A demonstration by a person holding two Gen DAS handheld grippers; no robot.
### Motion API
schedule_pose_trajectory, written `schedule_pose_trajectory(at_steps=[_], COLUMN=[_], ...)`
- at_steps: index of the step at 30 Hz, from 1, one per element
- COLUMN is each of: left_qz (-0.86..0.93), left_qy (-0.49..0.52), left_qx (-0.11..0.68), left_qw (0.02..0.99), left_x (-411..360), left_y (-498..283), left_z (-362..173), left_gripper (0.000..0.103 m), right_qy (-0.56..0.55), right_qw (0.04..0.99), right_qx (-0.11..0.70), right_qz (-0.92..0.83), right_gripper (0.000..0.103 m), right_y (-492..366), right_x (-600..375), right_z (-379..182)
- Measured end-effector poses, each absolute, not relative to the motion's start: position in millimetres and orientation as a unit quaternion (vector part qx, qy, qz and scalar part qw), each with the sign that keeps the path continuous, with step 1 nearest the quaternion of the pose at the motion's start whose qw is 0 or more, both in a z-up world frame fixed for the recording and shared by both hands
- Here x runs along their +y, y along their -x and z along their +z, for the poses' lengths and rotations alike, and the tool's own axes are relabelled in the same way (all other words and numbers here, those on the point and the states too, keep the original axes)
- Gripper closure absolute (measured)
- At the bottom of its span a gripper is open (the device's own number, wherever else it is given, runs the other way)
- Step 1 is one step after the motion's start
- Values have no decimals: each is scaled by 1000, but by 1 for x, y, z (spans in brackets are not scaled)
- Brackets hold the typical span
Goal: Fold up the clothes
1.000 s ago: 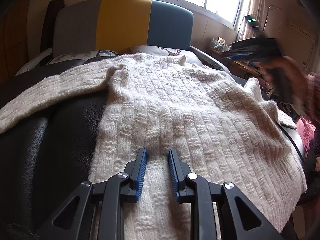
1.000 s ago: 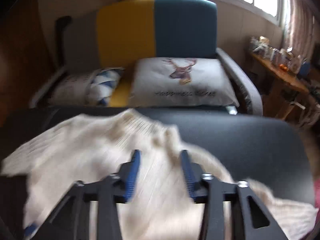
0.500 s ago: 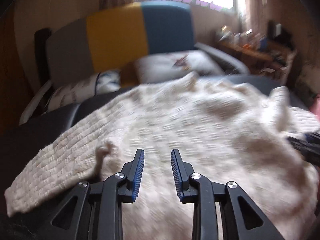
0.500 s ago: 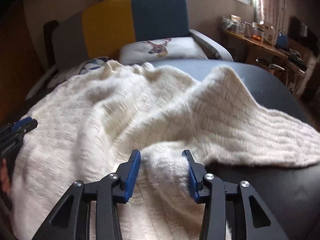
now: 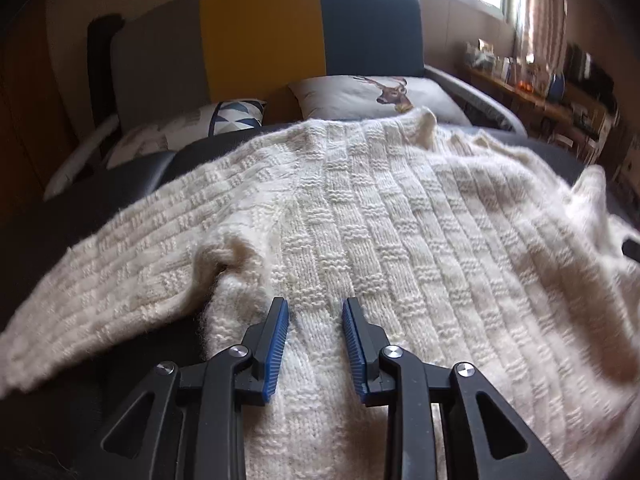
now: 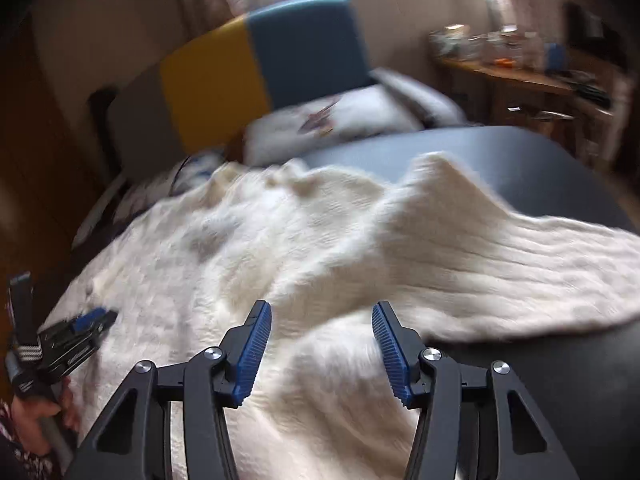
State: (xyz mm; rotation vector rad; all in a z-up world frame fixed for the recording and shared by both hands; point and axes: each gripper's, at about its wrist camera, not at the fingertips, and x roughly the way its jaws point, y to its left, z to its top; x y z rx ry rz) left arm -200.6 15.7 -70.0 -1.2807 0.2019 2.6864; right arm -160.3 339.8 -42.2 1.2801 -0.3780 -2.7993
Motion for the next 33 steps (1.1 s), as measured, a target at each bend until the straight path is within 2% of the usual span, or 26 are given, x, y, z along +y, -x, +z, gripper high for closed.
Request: schedule_pose_trajectory(at_steps=[3, 7, 9, 11, 15, 17, 20, 21, 23, 24, 25, 27, 28, 33], left_qz=[897, 898, 899, 900, 900, 900, 903, 904, 905, 907, 908, 908, 905, 898], left_qy=[426, 425, 425, 424, 423, 422, 418, 417, 414, 410, 406, 406, 411, 416], left_qx=[90, 87, 84, 80, 89, 100, 73, 64, 45, 32, 21, 30, 39, 92], left_qw=[73, 69, 63, 61, 52, 48, 66, 73, 85, 92, 98, 102, 108, 106], left_x=[21, 15, 13, 13, 17, 22, 21, 20, 20, 21, 23, 31, 35, 52], left_y=[198, 192, 190, 190, 189, 187, 174, 170, 160, 151, 143, 129, 124, 110], left_z=[-69, -67, -67, -67, -67, -67, -56, -52, -44, -41, -38, -40, -44, -65], left_gripper=[74, 74, 74, 74, 73, 72, 74, 75, 75, 77, 85, 90, 98, 99], right_qy=[-476, -486, -485, -474, -464, -458, -436, -436, -438, -441, -452, -466, -470, -481], right_qw=[47, -6, -41, -36, -23, -18, -1, 5, 15, 21, 27, 32, 31, 2], right_qx=[-91, -55, -52, -75, -29, -60, -132, -132, -130, -126, -116, -104, -99, -66], right_qz=[-874, -872, -872, -877, -885, -887, -890, -890, -889, -888, -884, -878, -876, -874], right_gripper=[75, 84, 84, 84, 81, 80, 79, 75, 74, 74, 74, 74, 74, 79], right_y=[189, 210, 216, 217, 215, 208, 183, 173, 152, 141, 133, 121, 115, 107], right_x=[328, 343, 357, 369, 360, 362, 366, 361, 353, 348, 340, 328, 325, 324], right_z=[-68, -75, -78, -82, -82, -69, -46, -43, -36, -34, -37, -47, -53, -80])
